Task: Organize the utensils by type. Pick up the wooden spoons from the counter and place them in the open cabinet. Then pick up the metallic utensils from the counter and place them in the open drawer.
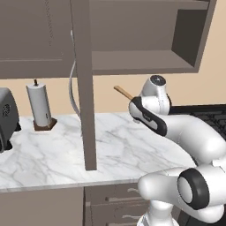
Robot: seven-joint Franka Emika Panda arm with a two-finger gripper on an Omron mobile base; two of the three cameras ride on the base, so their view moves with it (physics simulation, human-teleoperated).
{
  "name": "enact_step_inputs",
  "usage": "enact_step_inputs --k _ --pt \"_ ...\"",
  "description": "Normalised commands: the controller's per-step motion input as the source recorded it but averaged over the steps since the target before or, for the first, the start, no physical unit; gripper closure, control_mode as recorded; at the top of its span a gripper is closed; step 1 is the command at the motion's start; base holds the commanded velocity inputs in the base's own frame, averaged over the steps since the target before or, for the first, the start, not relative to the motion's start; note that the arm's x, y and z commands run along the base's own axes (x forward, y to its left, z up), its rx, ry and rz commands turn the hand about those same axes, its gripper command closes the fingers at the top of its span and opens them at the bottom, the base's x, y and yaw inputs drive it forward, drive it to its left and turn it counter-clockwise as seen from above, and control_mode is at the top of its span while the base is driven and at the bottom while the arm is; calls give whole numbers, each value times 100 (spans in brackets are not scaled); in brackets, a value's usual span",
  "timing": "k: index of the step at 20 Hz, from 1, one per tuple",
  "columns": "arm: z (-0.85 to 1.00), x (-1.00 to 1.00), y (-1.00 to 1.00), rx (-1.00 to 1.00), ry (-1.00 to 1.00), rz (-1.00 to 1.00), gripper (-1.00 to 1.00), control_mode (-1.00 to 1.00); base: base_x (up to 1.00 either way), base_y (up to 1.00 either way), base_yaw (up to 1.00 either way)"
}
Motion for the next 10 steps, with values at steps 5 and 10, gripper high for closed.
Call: enact_step_inputs --k 5,10 --pt "21 -18 -19 -11 -6 21 100 -100 0 0 0" --pt "39 -11 -18 -17 -7 29 100 -100 0 0 0"
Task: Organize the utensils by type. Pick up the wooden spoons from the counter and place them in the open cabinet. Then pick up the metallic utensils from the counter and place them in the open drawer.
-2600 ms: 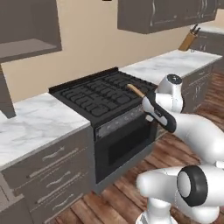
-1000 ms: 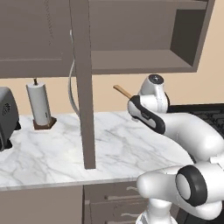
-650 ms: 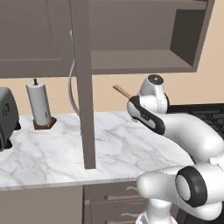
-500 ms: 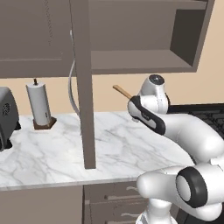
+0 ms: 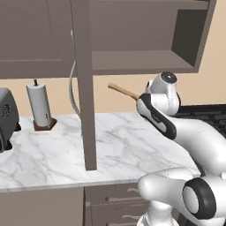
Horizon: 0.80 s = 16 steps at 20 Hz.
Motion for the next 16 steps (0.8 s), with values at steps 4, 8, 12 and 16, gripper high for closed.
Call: enact_step_inputs --k 4,8,12,16 --pt "48 -1 -17 -18 -14 33 100 -100 0 0 0" --pt "45 -2 -14 -19 -24 27 100 -100 0 0 0" --pt "48 2 -1 -19 -36 18 100 -100 0 0 0" --pt "49 0 0 -21 -39 12 100 -100 0 0 0"
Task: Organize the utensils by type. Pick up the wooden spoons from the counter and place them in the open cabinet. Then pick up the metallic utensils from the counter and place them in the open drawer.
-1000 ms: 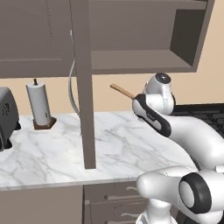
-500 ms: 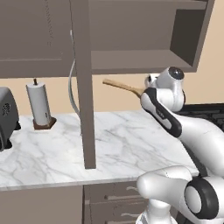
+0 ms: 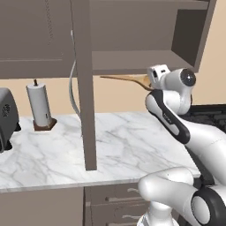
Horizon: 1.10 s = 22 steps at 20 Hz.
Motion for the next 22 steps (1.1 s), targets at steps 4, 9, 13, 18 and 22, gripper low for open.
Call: enact_step_inputs --k 4,9,13,18,22 --pt "46 14 -1 -15 -35 10 100 -100 0 0 0" --pt "52 35 -1 -13 -12 1 100 -100 0 0 0" --pt "68 22 0 -6 10 0 100 -100 0 0 0" --pt "76 15 0 -5 18 0 100 -100 0 0 0" --pt "62 0 0 -8 15 0 100 -100 0 0 0"
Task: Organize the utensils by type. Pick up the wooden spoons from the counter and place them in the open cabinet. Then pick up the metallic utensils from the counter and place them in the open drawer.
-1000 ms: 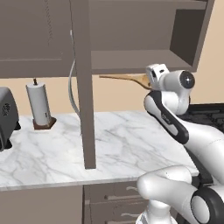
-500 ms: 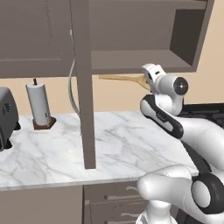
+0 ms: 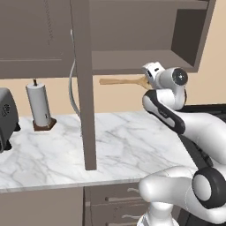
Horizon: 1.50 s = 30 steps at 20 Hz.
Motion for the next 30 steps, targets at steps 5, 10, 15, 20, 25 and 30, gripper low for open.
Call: enact_step_inputs --k 5,10,15,20,25,30 --pt "51 -8 0 -10 -1 0 100 -100 0 0 0" --pt "54 -22 0 -3 -2 0 100 -100 0 0 0" --pt "47 -49 0 0 -3 0 100 -100 0 0 0" --pt "72 -22 0 -1 -1 0 100 -100 0 0 0" --pt "67 -22 0 0 0 1 100 -100 0 0 0" --pt "51 -6 0 0 0 1 100 -100 0 0 0"
